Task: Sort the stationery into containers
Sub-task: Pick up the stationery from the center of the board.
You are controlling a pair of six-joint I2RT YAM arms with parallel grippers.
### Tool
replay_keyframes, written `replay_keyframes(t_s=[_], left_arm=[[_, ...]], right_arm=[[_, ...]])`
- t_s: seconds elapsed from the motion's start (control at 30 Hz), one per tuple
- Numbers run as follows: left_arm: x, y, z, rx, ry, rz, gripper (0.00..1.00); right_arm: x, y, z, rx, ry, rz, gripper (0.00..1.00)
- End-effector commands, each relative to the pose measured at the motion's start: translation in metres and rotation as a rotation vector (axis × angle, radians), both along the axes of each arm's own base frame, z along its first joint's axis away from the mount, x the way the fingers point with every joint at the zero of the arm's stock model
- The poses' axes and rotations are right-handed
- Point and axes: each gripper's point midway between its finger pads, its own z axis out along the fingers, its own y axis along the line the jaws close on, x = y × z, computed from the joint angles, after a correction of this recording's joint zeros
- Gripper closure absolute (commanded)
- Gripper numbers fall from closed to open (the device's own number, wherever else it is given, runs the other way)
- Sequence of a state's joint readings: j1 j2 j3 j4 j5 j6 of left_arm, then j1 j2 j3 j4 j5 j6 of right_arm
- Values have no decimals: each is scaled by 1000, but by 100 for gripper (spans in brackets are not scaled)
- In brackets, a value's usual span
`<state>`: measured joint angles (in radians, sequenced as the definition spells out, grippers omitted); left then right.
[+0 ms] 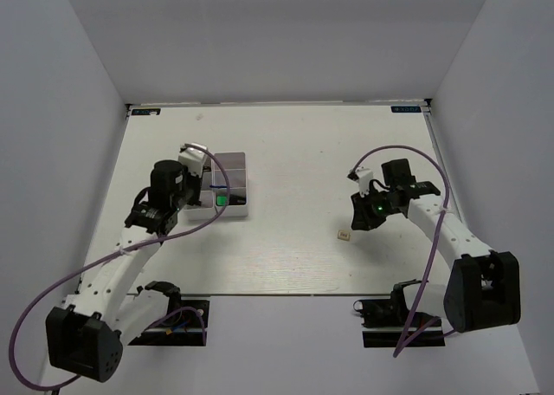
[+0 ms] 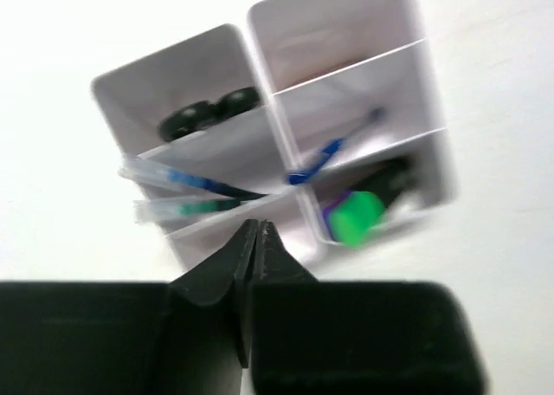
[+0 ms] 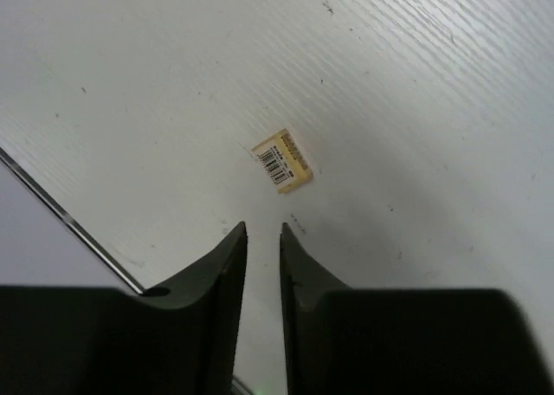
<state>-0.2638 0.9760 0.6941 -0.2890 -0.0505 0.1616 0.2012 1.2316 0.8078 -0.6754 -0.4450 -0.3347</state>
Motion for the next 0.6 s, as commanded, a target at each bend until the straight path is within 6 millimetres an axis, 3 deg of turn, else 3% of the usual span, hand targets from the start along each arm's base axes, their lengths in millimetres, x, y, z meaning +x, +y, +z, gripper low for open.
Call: replay_keyframes(t_s=[0.0, 0.07, 0.1, 0.17, 0.23, 0.33, 0.53, 0.57], left_arm=[[-39, -26, 29, -222, 118, -10, 82], [-67, -36, 15, -278, 230, -27, 60], [-75, -36, 15, -290, 230, -31, 42], [-96, -37, -5, -303, 293, -38, 32], [-109, -34, -17, -306, 313, -37, 30], [-124, -29, -34, -290, 350, -31, 29], [-127, -25, -31, -300, 309, -19, 29], [-128, -24, -32, -297, 303, -16, 29]], right_arm=[[3, 9, -7, 15, -104, 195, 73], [10, 6, -16, -19, -156, 238, 55], [7, 7, -25, -29, -134, 260, 43], [7, 10, -31, -48, -130, 305, 36], [8, 14, -41, -71, -118, 320, 29], [16, 17, -51, -120, -124, 324, 29], [17, 20, -67, -201, -126, 361, 31], [17, 16, -75, -253, -134, 376, 35]])
